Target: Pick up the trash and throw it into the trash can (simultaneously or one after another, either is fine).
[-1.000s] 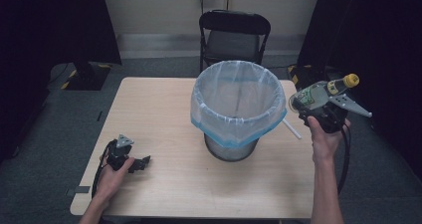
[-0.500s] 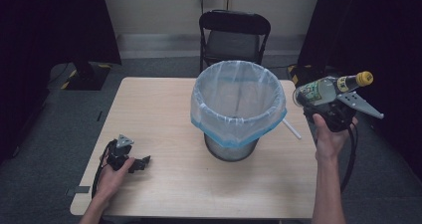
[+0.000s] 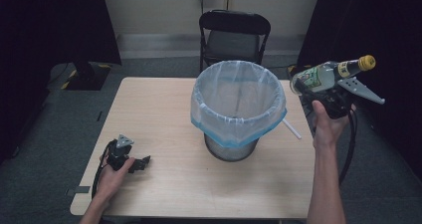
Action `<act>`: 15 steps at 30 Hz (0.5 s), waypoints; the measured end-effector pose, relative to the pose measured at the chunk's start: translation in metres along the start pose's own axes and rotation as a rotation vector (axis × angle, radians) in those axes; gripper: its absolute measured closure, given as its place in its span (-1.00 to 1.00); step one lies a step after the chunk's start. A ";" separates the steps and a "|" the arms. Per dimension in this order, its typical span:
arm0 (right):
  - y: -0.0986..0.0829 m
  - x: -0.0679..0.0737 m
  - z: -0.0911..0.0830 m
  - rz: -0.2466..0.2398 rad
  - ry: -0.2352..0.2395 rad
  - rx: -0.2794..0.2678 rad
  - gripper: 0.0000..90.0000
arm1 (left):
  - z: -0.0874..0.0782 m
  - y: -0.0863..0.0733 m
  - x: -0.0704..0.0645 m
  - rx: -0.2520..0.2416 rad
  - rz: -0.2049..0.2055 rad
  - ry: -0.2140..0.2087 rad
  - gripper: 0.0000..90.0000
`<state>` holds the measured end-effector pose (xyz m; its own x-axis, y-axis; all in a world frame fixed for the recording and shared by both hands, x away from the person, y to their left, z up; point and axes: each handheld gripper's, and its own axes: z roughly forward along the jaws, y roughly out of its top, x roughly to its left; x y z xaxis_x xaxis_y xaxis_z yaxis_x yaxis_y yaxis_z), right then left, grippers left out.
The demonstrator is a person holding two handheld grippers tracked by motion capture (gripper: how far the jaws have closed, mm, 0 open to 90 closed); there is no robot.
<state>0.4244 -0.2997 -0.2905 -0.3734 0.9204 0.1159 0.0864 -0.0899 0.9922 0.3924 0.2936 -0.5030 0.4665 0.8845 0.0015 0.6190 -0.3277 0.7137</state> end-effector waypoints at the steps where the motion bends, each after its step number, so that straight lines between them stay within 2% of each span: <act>1: 0.000 0.000 0.000 0.000 0.000 0.000 -0.37 | 0.000 0.000 0.000 0.000 0.000 0.000 -0.99; 4: 0.012 0.005 0.005 -0.015 0.016 -0.011 -0.37 | 0.000 0.000 0.000 -0.001 -0.001 0.000 -0.99; 7: 0.020 0.008 0.009 -0.003 0.040 -0.024 -0.37 | 0.000 0.000 0.000 0.000 0.000 0.000 -0.99; 8: 0.027 0.011 0.013 0.002 0.071 -0.020 -0.37 | 0.000 0.000 0.000 0.000 0.000 0.000 -0.99; 15: 0.040 0.027 0.027 -0.032 0.110 0.004 -0.37 | 0.000 0.000 0.000 0.002 0.003 0.002 -0.99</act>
<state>0.4425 -0.2679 -0.2485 -0.4754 0.8753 0.0887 0.0763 -0.0594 0.9953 0.3922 0.2937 -0.5028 0.4670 0.8842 0.0047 0.6193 -0.3309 0.7120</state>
